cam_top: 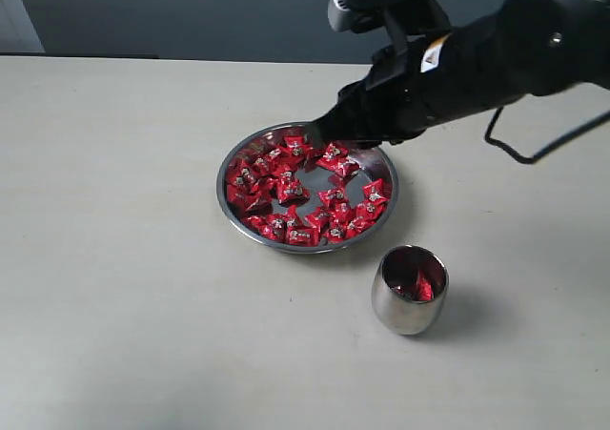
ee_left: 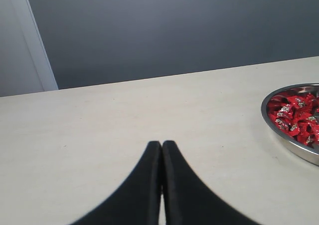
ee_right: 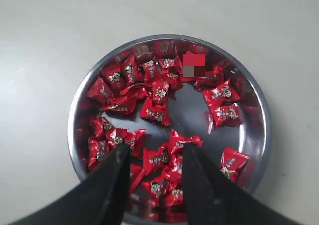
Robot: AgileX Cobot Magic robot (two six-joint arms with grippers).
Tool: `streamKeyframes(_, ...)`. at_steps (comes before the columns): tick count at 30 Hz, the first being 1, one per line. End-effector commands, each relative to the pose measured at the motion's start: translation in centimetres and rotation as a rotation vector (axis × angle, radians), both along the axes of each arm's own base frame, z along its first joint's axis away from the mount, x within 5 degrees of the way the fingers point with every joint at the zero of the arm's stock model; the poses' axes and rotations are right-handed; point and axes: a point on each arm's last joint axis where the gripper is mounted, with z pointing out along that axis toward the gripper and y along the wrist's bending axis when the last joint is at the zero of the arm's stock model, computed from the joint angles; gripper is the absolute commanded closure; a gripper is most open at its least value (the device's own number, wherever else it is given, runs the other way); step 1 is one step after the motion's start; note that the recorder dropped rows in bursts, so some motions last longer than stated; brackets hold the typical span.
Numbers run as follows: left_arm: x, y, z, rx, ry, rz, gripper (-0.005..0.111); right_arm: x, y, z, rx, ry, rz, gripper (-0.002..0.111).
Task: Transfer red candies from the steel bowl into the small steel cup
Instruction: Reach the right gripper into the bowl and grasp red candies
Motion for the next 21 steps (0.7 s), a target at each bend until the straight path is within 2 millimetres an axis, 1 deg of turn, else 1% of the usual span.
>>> streamKeyframes(1,0.0,-0.1,0.0,-0.008,-0.008,-0.008,0.106,2.9,2.0,-2.0,-0.051,0.055,0.026,0.073)
streamKeyframes(4,0.0,-0.1,0.0,-0.008,-0.008,-0.008,0.106,4.8,3.4,-3.9,-0.088,0.122,0.038,0.073)
streamKeyframes(5,0.0,-0.1,0.0,-0.008,-0.008,-0.008,0.106,5.8,4.1,-5.2,-0.119,0.16,0.055,0.073)
streamKeyframes(6,0.0,-0.1,0.0,-0.008,-0.008,-0.008,0.106,6.3,4.5,-5.9,-0.134,0.174,0.066,0.072)
streamKeyframes(7,0.0,-0.1,0.0,-0.008,-0.008,-0.008,0.106,7.1,5.0,-7.1,-0.157,0.205,0.084,0.068)
streamKeyframes(9,0.0,-0.1,0.0,-0.008,-0.008,-0.008,0.106,8.0,5.8,-8.7,-0.173,0.256,0.093,0.061)
streamKeyframes(10,0.0,-0.1,0.0,-0.008,-0.008,-0.008,0.106,8.3,6.0,-9.2,-0.18,0.27,0.096,0.06)
streamKeyframes(12,0.0,-0.1,0.0,-0.008,-0.008,-0.008,0.106,9.0,6.5,-10.8,-0.191,0.298,0.096,0.06)
streamKeyframes(16,0.0,-0.1,0.0,-0.008,-0.008,-0.008,0.106,9.7,6.9,-12.2,-0.192,0.296,0.091,0.06)
streamKeyframes(18,0.0,-0.1,0.0,-0.008,-0.008,-0.008,0.106,9.9,7.0,-12.6,-0.187,0.286,0.087,0.06)
streamKeyframes(21,0.0,-0.1,0.0,-0.008,-0.008,-0.008,0.106,10.2,7.2,-12.7,-0.175,0.259,0.08,0.06)
